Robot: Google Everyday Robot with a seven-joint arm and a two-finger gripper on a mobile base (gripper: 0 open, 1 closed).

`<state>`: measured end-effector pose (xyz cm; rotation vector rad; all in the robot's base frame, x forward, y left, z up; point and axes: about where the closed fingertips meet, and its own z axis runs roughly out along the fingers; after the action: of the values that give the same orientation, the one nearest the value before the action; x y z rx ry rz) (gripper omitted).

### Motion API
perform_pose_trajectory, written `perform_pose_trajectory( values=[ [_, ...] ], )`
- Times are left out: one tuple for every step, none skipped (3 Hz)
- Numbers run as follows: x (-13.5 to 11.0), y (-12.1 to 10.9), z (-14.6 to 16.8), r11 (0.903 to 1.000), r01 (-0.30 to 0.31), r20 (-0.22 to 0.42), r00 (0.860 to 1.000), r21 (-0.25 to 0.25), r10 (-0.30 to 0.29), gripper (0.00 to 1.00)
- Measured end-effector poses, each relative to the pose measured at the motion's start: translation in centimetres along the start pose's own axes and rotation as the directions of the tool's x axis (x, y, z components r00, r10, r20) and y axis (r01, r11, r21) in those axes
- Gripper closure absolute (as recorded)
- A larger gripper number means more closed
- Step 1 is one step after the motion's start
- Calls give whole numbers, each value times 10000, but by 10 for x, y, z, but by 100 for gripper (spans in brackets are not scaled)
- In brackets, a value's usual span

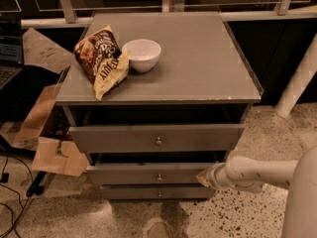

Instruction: Close middle drawer

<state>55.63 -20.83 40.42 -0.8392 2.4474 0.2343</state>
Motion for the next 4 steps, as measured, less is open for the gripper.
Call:
perform_pose_trajectory(
  values=[
    [-16, -6, 7, 9997, 241, 43, 9997, -5, -241, 100],
    [-25, -12, 13, 9996, 247, -9, 9997, -112, -247, 81],
    [-19, -10, 15, 9998, -1, -55, 10000, -218, -1, 58],
    [-2, -1, 10, 9991, -345, -146, 9993, -254, 342, 35]
  ],
)
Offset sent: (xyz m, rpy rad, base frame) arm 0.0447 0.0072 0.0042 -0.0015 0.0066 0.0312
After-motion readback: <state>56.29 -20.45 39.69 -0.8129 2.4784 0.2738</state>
